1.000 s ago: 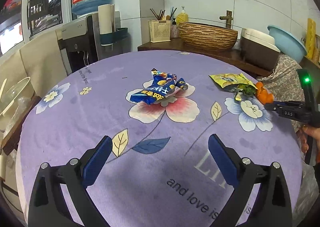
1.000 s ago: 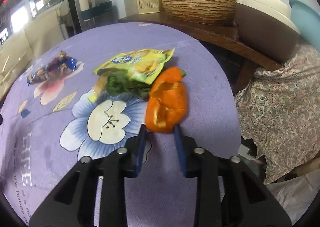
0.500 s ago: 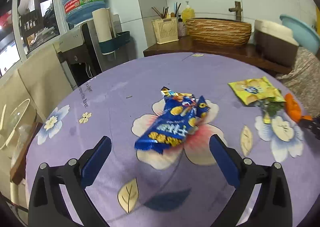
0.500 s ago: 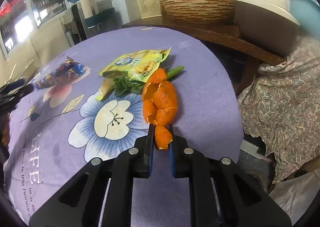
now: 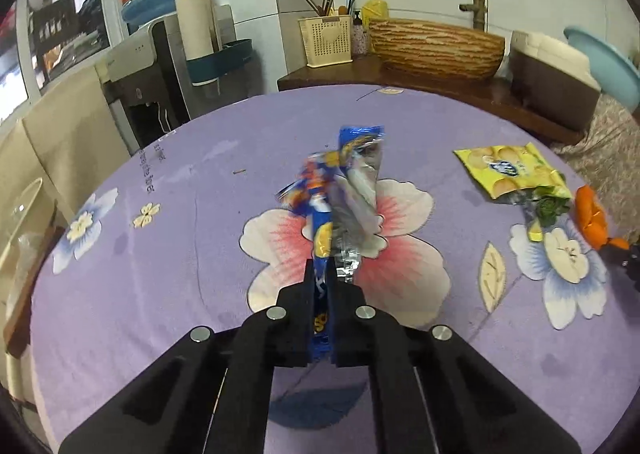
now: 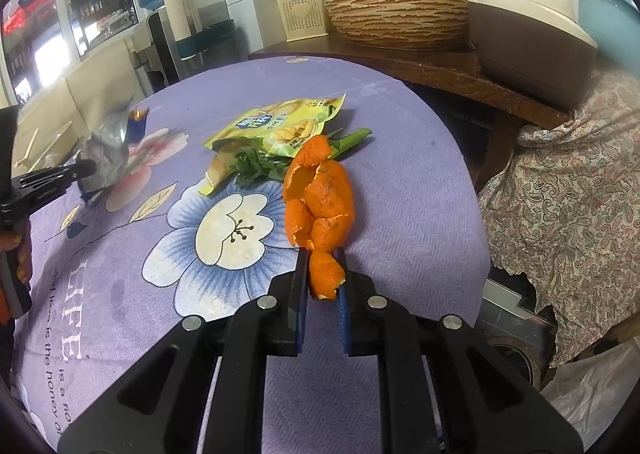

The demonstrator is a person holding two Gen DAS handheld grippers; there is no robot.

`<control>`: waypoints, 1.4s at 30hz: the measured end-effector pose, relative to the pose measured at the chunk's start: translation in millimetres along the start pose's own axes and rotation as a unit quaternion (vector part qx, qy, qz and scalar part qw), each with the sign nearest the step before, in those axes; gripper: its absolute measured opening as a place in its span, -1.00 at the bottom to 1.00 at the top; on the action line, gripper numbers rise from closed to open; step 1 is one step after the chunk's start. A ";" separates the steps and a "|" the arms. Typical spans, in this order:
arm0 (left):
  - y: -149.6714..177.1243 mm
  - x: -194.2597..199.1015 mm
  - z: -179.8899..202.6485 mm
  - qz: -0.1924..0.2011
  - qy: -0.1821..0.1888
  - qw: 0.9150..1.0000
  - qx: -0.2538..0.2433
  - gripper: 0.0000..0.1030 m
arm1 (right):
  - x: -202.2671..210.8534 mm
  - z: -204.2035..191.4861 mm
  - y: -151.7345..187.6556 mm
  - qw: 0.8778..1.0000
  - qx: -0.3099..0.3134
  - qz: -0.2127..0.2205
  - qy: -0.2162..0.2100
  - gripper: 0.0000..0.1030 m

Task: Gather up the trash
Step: 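Carry the peel and wrapper over the bin and release both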

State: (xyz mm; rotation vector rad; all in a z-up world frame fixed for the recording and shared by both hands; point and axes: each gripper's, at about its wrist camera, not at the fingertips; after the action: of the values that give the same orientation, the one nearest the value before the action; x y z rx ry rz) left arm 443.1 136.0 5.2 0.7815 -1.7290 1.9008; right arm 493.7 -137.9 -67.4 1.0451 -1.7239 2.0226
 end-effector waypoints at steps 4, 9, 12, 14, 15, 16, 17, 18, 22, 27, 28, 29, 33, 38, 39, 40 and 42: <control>16.5 27.9 0.6 0.018 0.021 1.000 0.009 -0.91 | 13.8 -0.3 7.3 1.000 -0.005 0.015 0.002 -0.76; 39.8 70.7 -3.0 0.035 0.069 0.996 0.039 -0.91 | 43.7 -8.0 25.0 0.999 0.000 0.036 -0.003 -0.77; 59.2 97.1 3.1 0.044 0.094 0.994 0.041 -0.91 | 68.1 -17.4 38.2 0.999 0.012 0.053 -0.001 -0.78; 72.0 111.1 11.1 0.042 0.107 0.992 0.041 -0.91 | 87.1 -23.8 47.3 0.998 0.019 0.068 -0.002 -0.78; 77.3 117.1 14.8 0.042 0.116 0.992 0.041 -0.91 | 94.7 -26.8 51.7 0.997 0.021 0.072 -0.003 -0.78; 84.0 124.7 19.9 0.041 0.126 0.990 0.040 -0.91 | 102.8 -28.8 56.4 0.997 0.021 0.077 -0.005 -0.78; 89.0 131.0 25.6 0.043 0.131 0.990 0.036 -0.91 | 111.2 -30.2 61.4 0.996 0.020 0.082 -0.008 -0.78; 94.9 138.6 34.3 0.047 0.137 0.989 0.029 -0.91 | 117.1 -30.8 64.5 0.996 0.019 0.085 -0.011 -0.79; 112.8 157.8 63.2 0.049 0.171 0.984 0.024 -0.91 | 146.4 -29.5 82.7 0.995 0.011 0.099 -0.014 -0.79; 130.2 170.2 106.2 0.048 0.212 0.976 0.016 -0.91 | 177.5 -15.2 113.8 0.994 -0.008 0.106 0.010 -0.79; 132.2 171.3 112.7 0.047 0.220 0.974 0.016 -0.91 | 182.4 -10.9 120.4 0.994 -0.012 0.105 0.019 -0.79; 134.8 172.9 120.3 0.044 0.231 0.972 0.017 -0.91 | 185.6 -7.1 124.8 0.994 -0.014 0.104 0.023 -0.79; 142.9 177.0 150.8 0.037 0.258 0.966 0.008 -0.91 | 196.4 16.4 155.8 0.994 -0.036 0.089 0.055 -0.79; 153.5 178.5 179.7 0.029 0.276 0.961 -0.002 -0.91 | 181.3 40.5 193.3 0.994 -0.067 0.051 0.065 -0.79; 156.3 178.2 182.2 0.027 0.278 0.960 -0.003 -0.91 | 174.3 45.0 201.7 0.994 -0.074 0.041 0.065 -0.79; 158.2 176.4 185.6 0.022 0.280 0.960 -0.002 -0.91 | 166.0 49.3 210.0 0.994 -0.081 0.029 0.064 -0.79; 162.6 175.0 191.0 0.018 0.281 0.959 -0.005 -0.91 | 148.9 54.0 220.8 0.994 -0.091 0.011 0.064 -0.79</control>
State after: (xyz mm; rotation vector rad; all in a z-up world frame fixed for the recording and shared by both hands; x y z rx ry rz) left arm 226.1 -79.4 13.5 0.1669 -1.3948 1.8937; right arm 268.5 -277.6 -127.4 0.8255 -1.8182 1.8602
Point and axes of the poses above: each gripper's, at about its wrist camera, not at the fingertips, and x roughly against the way its jaws point, z to its right, y to its underside, and after that the axes turned 11 degrees about x, right-handed
